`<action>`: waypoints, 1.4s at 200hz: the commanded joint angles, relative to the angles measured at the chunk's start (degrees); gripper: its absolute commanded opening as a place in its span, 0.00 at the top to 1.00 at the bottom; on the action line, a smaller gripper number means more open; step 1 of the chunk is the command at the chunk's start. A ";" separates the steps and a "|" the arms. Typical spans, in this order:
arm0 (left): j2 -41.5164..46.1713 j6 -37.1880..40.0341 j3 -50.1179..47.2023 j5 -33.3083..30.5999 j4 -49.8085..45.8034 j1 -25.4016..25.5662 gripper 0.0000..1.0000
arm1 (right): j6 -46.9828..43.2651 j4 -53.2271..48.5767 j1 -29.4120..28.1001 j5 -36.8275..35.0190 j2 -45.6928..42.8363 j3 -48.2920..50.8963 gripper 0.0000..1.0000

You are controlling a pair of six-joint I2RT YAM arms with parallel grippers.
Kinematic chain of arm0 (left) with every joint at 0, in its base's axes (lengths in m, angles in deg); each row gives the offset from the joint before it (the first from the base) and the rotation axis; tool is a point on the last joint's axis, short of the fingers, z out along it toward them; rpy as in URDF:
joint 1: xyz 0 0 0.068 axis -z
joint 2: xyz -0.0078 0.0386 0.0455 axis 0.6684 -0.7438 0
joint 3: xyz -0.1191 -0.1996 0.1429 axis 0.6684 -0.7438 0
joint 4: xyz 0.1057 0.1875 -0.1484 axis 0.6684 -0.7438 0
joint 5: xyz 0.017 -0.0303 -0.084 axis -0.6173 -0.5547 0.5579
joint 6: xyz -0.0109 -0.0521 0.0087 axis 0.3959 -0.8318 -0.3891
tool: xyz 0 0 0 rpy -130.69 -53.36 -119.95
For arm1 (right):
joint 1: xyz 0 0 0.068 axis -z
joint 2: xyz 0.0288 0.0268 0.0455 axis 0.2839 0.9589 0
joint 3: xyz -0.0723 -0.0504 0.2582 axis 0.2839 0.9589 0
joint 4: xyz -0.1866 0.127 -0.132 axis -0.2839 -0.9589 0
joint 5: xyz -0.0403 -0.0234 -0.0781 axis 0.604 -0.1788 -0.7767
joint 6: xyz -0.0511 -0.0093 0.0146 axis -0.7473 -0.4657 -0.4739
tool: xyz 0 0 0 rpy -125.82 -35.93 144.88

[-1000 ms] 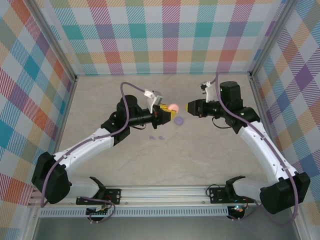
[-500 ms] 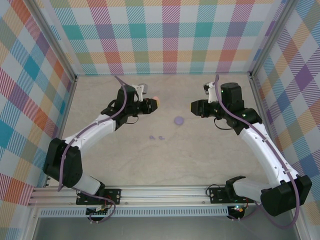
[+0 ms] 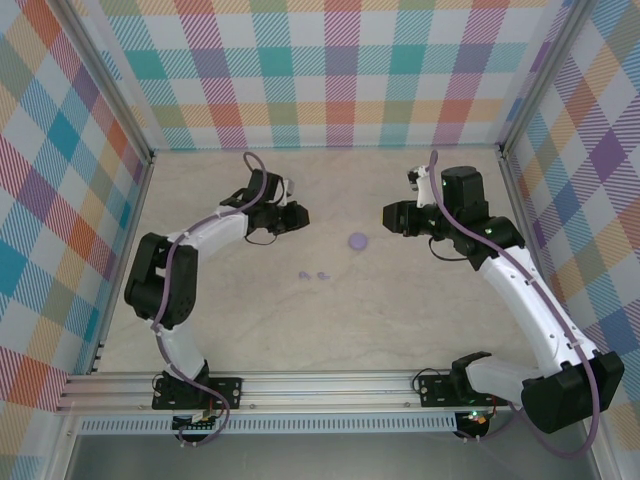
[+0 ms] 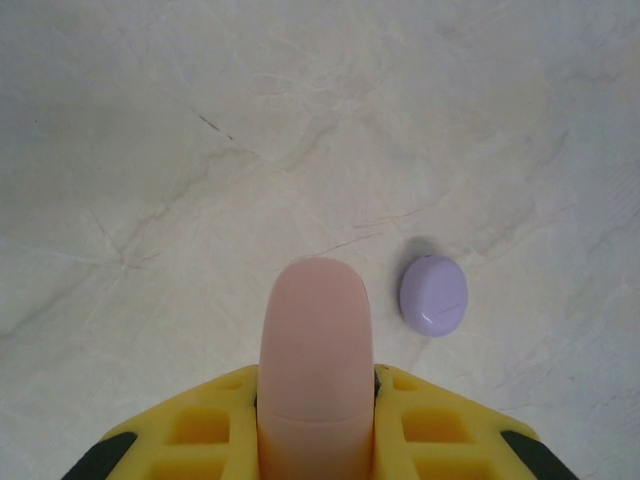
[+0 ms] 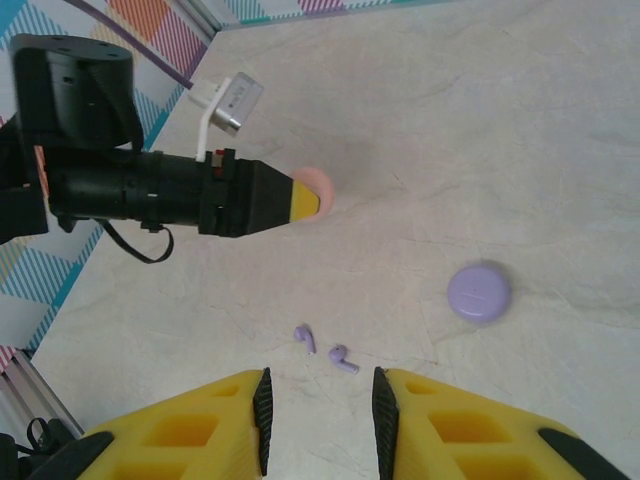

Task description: Insert wireless bluetooth earbuds into charging case

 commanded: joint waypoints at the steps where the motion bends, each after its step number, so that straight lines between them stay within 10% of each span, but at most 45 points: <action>1: -2.77 1.50 3.35 2.23 -1.69 -0.78 0.88 | -1.09 -1.61 -0.29 -0.52 -1.40 -0.48 0.66; 122: -14.97 3.23 10.62 3.15 -6.29 -1.83 0.85 | -1.80 -3.21 -0.28 -2.03 -1.22 0.31 0.66; 231: -13.56 6.08 12.48 -5.38 -11.83 -2.14 0.34 | -2.17 -4.27 -0.29 -4.30 -0.48 1.31 0.65; 280: -9.22 9.53 13.51 -6.36 -15.04 -2.27 0.31 | -1.06 -3.26 -0.20 -4.17 3.45 2.42 0.64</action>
